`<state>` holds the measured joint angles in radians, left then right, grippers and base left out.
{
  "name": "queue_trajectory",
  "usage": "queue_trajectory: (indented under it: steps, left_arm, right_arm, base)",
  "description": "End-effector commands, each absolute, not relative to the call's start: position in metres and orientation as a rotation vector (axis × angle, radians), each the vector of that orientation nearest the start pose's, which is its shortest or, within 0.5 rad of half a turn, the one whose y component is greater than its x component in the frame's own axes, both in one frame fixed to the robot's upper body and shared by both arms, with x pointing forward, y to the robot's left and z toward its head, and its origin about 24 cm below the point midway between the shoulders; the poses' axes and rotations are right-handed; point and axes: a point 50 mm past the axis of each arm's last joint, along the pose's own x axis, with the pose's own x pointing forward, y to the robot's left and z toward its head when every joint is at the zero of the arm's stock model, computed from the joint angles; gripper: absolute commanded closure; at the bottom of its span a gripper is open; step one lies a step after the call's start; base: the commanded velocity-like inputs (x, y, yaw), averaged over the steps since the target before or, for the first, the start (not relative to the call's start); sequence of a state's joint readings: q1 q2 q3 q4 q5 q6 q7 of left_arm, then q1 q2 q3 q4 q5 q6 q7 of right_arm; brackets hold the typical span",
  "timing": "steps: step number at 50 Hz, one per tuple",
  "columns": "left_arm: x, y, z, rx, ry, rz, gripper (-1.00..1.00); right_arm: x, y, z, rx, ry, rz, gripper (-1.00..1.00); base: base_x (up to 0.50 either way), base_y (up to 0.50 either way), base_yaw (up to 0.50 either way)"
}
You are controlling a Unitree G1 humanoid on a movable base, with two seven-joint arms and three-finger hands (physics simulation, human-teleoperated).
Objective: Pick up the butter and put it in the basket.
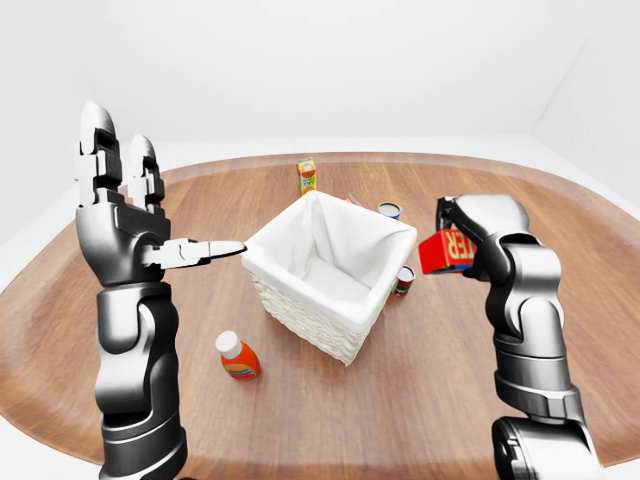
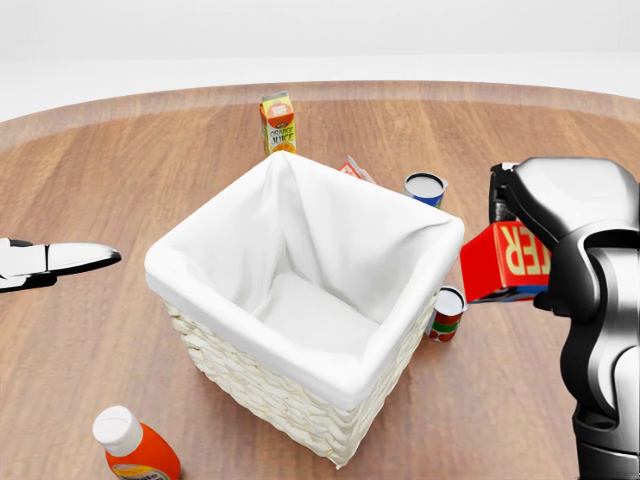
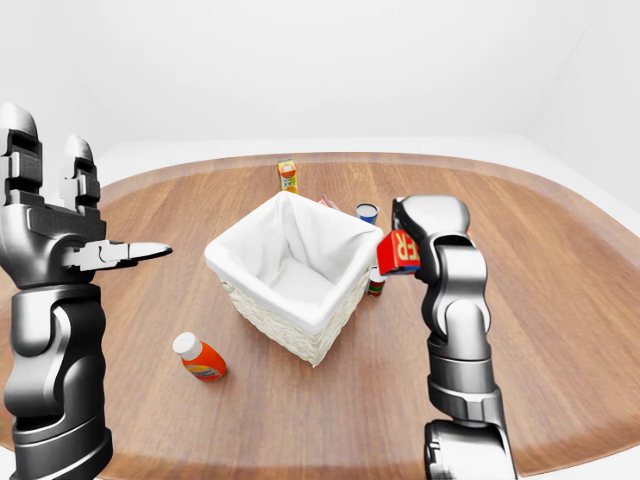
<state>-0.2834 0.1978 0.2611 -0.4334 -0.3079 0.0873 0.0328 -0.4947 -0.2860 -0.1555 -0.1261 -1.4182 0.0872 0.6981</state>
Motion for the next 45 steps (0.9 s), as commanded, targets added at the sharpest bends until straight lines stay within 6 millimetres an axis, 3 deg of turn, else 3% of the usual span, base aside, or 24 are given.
queue_trajectory:
  steps: [1,22,45]
  left_arm:
    - [0.257,0.21,0.213,-0.104,-0.656,0.086,-1.0]
    - [0.258,0.215,0.207,-0.114,-0.629,0.102,-1.0]
    - [0.261,0.22,0.199,-0.122,-0.593,0.109,-1.0]
  right_arm:
    - [0.318,-0.193,0.219,-1.6,0.028,-0.092,1.0]
    - [0.325,-0.165,0.246,-1.607,-0.091,-0.102,1.0]
    - [0.342,-0.126,0.253,-1.513,-0.188,0.056,1.0]
  base:
    - [0.0,0.0,0.0]
    - [0.0,0.0,0.0]
    - [0.0,0.0,0.0]
